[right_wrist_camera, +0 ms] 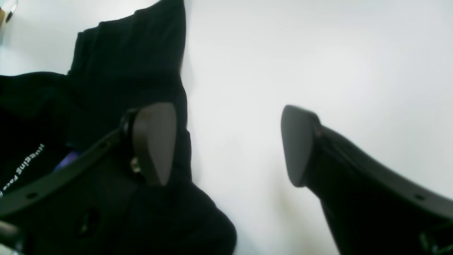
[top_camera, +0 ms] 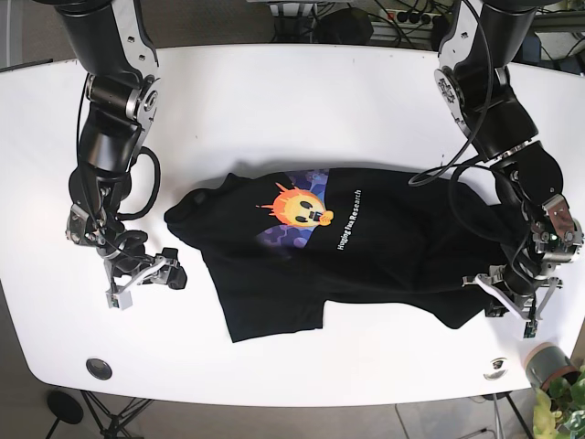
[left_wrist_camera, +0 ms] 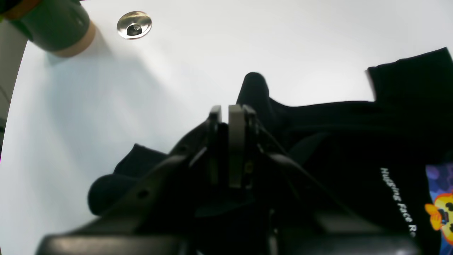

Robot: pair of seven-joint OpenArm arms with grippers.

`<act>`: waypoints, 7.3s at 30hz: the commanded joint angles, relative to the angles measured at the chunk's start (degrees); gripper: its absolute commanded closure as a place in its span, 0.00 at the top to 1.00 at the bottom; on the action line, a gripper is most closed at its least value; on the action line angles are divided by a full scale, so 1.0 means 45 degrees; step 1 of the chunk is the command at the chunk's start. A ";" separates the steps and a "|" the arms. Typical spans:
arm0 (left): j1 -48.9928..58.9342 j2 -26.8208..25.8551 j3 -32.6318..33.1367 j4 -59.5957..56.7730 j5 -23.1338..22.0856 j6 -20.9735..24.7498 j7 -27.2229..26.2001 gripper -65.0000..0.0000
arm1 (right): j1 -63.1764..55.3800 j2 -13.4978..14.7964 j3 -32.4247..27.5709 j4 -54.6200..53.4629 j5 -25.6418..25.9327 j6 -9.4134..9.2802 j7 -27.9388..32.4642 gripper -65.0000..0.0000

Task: Fold the T-shirt properly
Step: 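Release the shirt and reposition both grippers at its edges, then grasp the black T-shirt's hem corners with both grippers, then lift the hem with both grippers and flip it over the shirt, then lay the held hem down along the collar edge with both grippers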

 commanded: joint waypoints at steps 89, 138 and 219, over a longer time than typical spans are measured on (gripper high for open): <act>-0.3006 -0.0330 0.1476 0.0393 -0.0131 0.0245 -0.0370 0.00 | 0.4183 0.0811 -0.1511 0.2894 0.1264 -0.0997 -0.2270 0.03; -0.1091 -0.0681 0.0617 0.1644 -0.0190 -0.0068 -0.0800 0.00 | 0.2151 0.3194 -0.0554 0.7250 0.5133 -0.0997 -0.6919 0.03; 0.7954 -0.0623 -0.4580 0.3265 -0.0190 -0.2363 -0.0800 0.00 | -0.9375 0.1710 0.3060 1.1802 0.7946 -0.1095 -0.6489 0.04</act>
